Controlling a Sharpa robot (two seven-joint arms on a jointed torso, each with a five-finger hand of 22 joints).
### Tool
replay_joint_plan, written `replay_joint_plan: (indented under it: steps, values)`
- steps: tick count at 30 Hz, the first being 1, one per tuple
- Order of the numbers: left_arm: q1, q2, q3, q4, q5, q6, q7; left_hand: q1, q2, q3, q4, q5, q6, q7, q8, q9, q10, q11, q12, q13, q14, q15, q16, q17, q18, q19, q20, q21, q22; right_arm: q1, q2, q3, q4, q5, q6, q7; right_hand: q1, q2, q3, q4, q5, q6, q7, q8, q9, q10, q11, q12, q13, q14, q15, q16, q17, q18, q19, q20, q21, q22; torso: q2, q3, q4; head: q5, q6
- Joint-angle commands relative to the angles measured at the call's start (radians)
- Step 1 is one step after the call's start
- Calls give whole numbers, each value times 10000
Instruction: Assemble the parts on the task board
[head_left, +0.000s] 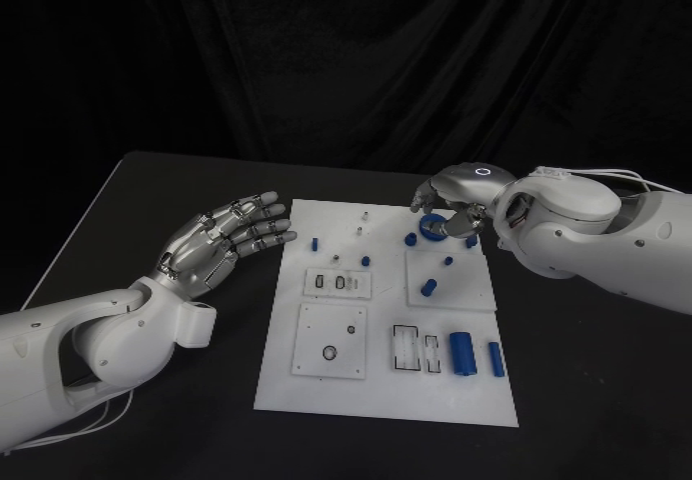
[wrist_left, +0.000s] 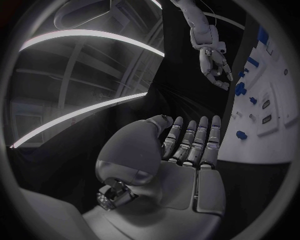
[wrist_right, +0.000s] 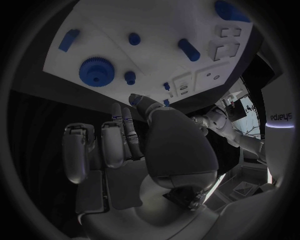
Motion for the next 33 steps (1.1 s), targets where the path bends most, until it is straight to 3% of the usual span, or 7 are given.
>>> replay_joint_plan:
  steps: [1, 6, 10, 15, 22, 33]
  values:
    - [21, -15, 11, 72, 33, 60, 1880, -97, -20, 72, 20, 52, 65, -19, 35, 2, 31, 40, 37, -14, -35, 77, 52, -15, -112, -75, -15, -56, -18, -5, 46, 6, -34, -1190, -247, -561, -78, -71, -106, 138, -396, 157, -75, -206, 6, 144, 0, -214, -30, 165, 31, -66, -11, -66, 232, 63, 27, 877, 201, -99, 94, -99, 97]
    - [21, -13, 12, 140, 33, 102, 1890, -105, -14, 93, 10, 55, 62, -15, 34, 1, 31, 52, 37, -17, -43, 83, 56, -19, -116, -89, -13, -64, -23, -94, 26, 5, -14, -1288, -135, -537, -117, -89, -234, 207, -627, 227, -126, -428, 10, 190, -26, -423, -56, 158, 1, -115, -56, -60, 220, 34, 15, 860, 211, -105, 122, -142, 100]
    - [21, -5, 12, 141, 33, 109, 1897, -105, -14, 93, 10, 55, 62, -15, 34, 1, 31, 52, 37, -17, -43, 83, 56, -19, -116, -89, -13, -64, -23, -201, -43, 5, 12, -1311, -190, -512, -107, -115, -402, 240, -900, 262, -124, -647, 5, 171, -28, -636, -81, 129, -13, -194, -164, -53, 198, 19, -6, 824, 192, -115, 114, -160, 15]
    - [21, 15, 13, 128, 33, 124, 1897, -110, -13, 105, 3, 56, 54, -12, 32, -1, 30, 62, 36, -19, -48, 84, 59, -22, -118, -96, -12, -69, -26, -362, -104, 5, 3, -1324, -401, -425, -105, -118, -468, 256, -967, 285, -98, -716, 6, 170, -22, -704, -90, 132, -9, -203, -152, -53, 197, 21, -10, 824, 168, -122, 106, -143, -70]
    - [20, 21, 12, 106, 33, 161, 1887, -118, -5, 126, -5, 58, 33, -5, 23, -5, 27, 74, 34, -22, -56, 88, 63, -26, -120, -107, -12, -76, -30, -504, -119, 5, -5, -1329, -454, -317, 184, -34, -546, 150, -482, 313, -103, -1107, -25, 124, 35, -1142, -186, 122, 26, -280, -195, -41, 170, 51, -42, 776, 136, -122, 109, -135, -166]
    - [19, 100, 9, 0, 34, 289, 1843, -134, 14, 163, -13, 61, 39, 8, 26, -5, 26, 92, 33, -26, -68, 92, 70, -32, -124, -121, -10, -84, -35, -705, 5, 5, -234, -1262, -643, -137, 281, 50, -536, 120, -331, 433, -67, -1221, -20, 148, 71, -1321, -218, 53, 60, -385, -368, 0, 69, 79, -119, 589, 111, -122, 113, -177, -212]
